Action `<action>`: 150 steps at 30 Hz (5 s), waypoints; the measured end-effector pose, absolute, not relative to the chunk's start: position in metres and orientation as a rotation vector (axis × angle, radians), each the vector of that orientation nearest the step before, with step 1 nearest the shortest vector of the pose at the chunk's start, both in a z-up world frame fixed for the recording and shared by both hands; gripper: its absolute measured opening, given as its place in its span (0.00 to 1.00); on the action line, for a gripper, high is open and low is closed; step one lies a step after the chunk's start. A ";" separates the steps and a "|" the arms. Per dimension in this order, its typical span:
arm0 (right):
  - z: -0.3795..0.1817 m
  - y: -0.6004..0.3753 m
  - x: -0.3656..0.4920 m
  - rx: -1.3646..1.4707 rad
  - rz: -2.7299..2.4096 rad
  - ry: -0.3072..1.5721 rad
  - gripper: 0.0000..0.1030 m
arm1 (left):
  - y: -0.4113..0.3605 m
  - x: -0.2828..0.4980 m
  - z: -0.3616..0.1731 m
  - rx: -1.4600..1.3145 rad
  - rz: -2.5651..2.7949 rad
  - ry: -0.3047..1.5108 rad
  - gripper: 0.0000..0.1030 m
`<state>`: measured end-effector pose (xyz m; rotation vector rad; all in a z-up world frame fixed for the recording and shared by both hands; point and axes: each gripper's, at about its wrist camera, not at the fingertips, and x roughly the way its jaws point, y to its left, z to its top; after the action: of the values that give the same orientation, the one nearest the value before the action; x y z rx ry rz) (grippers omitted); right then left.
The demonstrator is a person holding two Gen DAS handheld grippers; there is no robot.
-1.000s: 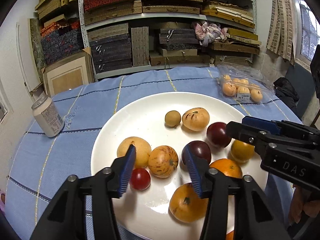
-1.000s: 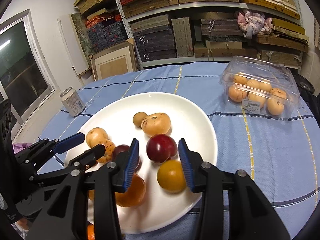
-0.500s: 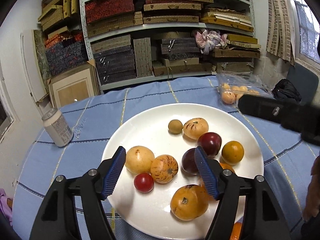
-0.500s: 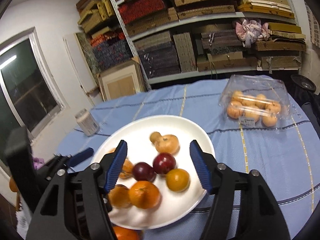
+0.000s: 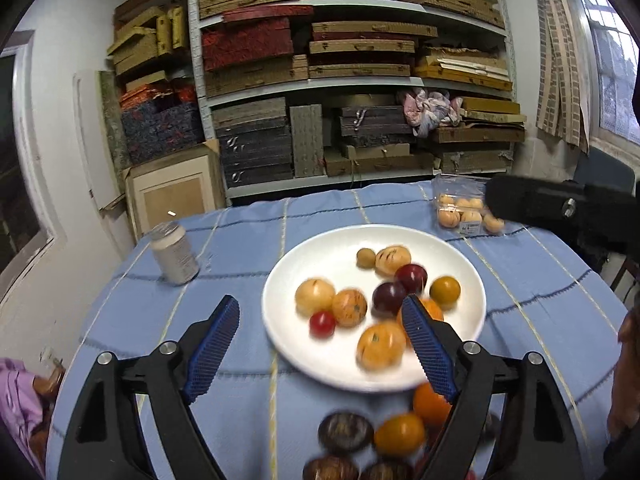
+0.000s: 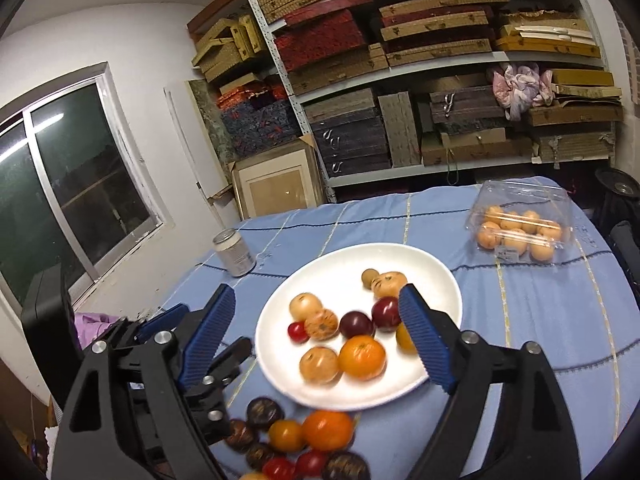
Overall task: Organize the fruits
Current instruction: 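Move both open tools back over the remaining fruit pile, then grasp the pale round fruit with the left tool while the right tool grasps a red tomato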
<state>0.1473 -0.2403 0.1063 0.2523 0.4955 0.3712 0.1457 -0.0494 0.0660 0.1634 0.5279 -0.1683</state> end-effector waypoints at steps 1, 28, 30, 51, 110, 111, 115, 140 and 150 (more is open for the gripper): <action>0.106 -0.241 0.141 0.254 0.370 0.493 0.80 | -0.045 0.136 0.065 0.154 -0.157 0.533 0.82; 0.004 -0.239 0.084 0.187 0.284 0.668 0.88 | -0.042 0.089 0.010 0.174 -0.168 0.668 0.86; 0.003 -0.238 0.085 0.182 0.284 0.678 0.89 | -0.043 0.087 0.009 0.178 -0.174 0.673 0.90; -0.007 -0.279 0.097 0.448 0.245 0.767 0.94 | -0.033 0.055 -0.023 0.089 -0.359 0.817 0.93; -0.018 -0.271 0.100 0.441 0.256 0.838 0.94 | -0.019 0.068 -0.034 0.097 -0.181 0.865 0.81; -0.018 -0.270 0.099 0.438 0.258 0.838 0.94 | -0.017 0.069 -0.035 0.083 -0.191 0.871 0.81; -0.018 -0.267 0.099 0.429 0.264 0.841 0.94 | -0.014 0.071 -0.034 0.037 -0.226 0.880 0.81; -0.016 -0.192 0.068 0.000 0.462 0.795 0.57 | 0.001 0.077 -0.027 0.021 -0.176 0.856 0.43; -0.031 -0.186 0.072 -0.011 0.461 0.819 0.41 | -0.007 0.074 -0.031 0.042 -0.208 0.875 0.44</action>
<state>0.0720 -0.1863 -0.0310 -0.0105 0.8192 0.4611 0.0743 -0.0069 -0.0308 0.0420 0.8754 -0.2078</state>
